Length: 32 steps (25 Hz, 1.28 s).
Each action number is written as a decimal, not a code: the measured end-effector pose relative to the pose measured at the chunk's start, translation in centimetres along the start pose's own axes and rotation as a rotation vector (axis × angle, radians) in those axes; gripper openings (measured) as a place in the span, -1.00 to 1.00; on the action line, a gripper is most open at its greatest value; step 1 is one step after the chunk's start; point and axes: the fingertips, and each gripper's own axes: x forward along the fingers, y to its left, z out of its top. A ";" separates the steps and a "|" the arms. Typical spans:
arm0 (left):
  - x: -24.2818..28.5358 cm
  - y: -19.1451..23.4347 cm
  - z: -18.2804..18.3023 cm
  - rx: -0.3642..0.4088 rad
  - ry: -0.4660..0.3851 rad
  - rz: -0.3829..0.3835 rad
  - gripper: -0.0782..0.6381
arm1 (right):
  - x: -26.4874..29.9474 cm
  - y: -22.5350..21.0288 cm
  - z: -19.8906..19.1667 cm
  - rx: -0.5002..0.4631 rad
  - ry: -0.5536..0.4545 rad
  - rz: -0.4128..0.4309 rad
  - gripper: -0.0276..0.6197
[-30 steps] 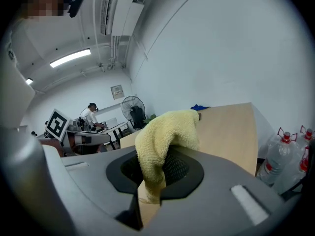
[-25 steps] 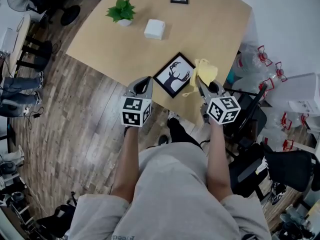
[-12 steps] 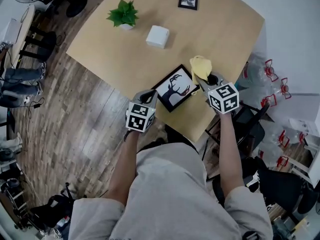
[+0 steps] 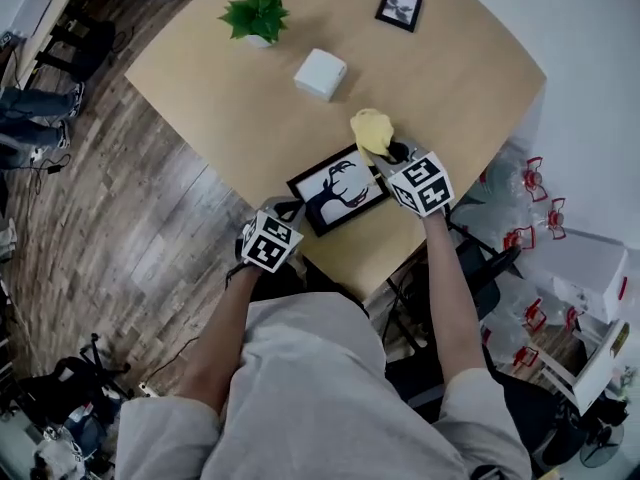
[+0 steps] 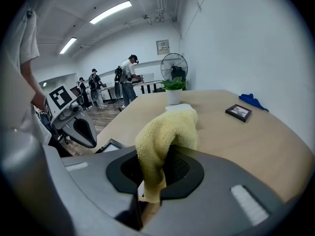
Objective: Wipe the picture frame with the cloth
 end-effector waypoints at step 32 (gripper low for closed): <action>1.9 -1.6 -1.6 0.054 0.134 -0.050 -0.64 | 7.1 1.7 -3.4 -0.006 0.083 -0.015 -0.76</action>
